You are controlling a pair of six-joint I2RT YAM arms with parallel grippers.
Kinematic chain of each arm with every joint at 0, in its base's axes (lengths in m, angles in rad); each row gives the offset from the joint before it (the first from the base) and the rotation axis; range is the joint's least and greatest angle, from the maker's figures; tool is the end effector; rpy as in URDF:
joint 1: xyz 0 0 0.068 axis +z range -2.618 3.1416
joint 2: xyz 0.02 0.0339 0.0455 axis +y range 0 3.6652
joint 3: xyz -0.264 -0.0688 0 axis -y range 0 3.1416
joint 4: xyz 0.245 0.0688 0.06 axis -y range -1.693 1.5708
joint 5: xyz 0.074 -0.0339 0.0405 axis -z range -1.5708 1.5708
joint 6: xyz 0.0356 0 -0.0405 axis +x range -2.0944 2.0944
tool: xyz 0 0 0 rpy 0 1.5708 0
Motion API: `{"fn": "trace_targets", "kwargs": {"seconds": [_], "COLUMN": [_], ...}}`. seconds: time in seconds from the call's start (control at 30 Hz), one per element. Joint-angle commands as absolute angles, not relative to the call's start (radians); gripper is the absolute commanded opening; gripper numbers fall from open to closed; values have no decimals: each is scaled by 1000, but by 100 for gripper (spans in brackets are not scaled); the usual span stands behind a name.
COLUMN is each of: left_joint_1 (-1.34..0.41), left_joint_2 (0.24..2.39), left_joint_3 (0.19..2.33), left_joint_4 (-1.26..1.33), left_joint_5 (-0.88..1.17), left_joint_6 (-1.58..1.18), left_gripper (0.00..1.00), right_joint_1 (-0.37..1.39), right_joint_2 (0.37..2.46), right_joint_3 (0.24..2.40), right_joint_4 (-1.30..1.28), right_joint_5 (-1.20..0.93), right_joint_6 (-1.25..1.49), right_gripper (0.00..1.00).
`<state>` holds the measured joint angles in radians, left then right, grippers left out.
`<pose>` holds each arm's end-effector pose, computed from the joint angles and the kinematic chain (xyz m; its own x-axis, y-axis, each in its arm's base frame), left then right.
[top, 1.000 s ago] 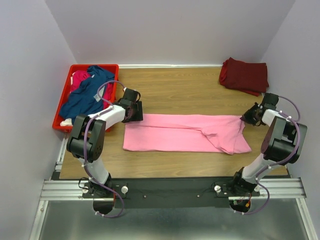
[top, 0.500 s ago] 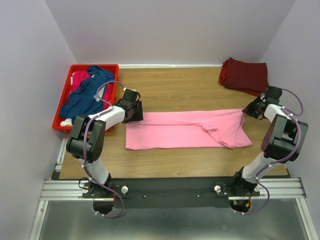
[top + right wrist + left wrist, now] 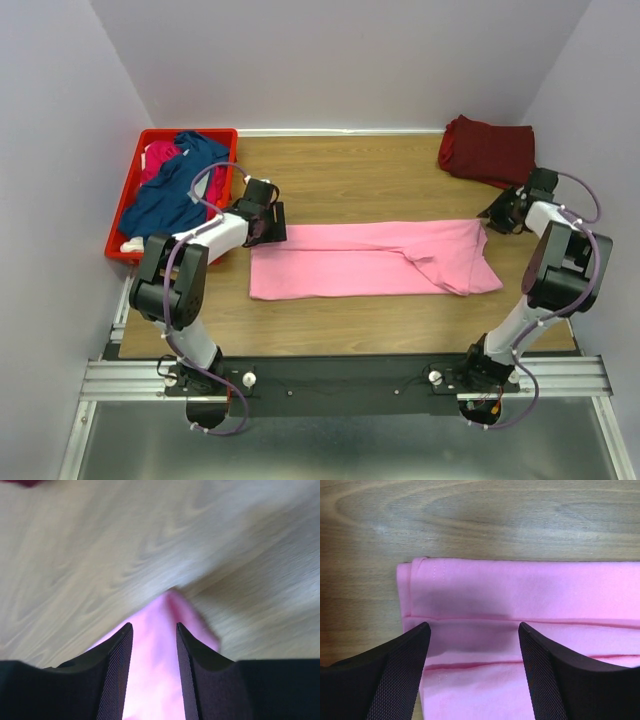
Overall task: Fold and stack the t-shirts
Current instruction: Fold the tshirt
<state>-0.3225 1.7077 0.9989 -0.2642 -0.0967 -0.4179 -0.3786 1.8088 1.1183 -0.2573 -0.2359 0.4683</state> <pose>0.3261 -0.1053 0.1706 -0.8236 -0.1507 -0.5468 -0.0770 0.9848 -0.1555 0.3494 -0.1300 0.1721 -0.5684 0.6984 -0.4350 0.5482 0.7157 0.4327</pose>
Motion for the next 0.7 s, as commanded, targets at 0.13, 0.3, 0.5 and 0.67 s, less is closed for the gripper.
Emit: {"fn": "trace_targets", "kwargs": {"seconds": [0.13,0.3,0.5,0.67], "left_joint_1": [-321,-330,-333,-339], "left_joint_2": [1615,1539,1418,1345], "left_joint_3": [997,980,956,930], "left_joint_4": [-316,-321,-313,-313], "left_joint_5": [-117,-109,-129,-143], "left_joint_6": [-431,-440,-449,-449], "left_gripper": [80,84,94,95], "right_joint_1": [-211,-8,265,377], "right_joint_2": [1577,1626,1798,1962], "right_joint_3": [1172,1198,1302,1387], "right_joint_4": [-360,-357,-350,-339], "right_joint_5": [-253,-451,-561,-606], "right_joint_6": [407,358,279,261], "right_gripper": [48,48,55,59]}}
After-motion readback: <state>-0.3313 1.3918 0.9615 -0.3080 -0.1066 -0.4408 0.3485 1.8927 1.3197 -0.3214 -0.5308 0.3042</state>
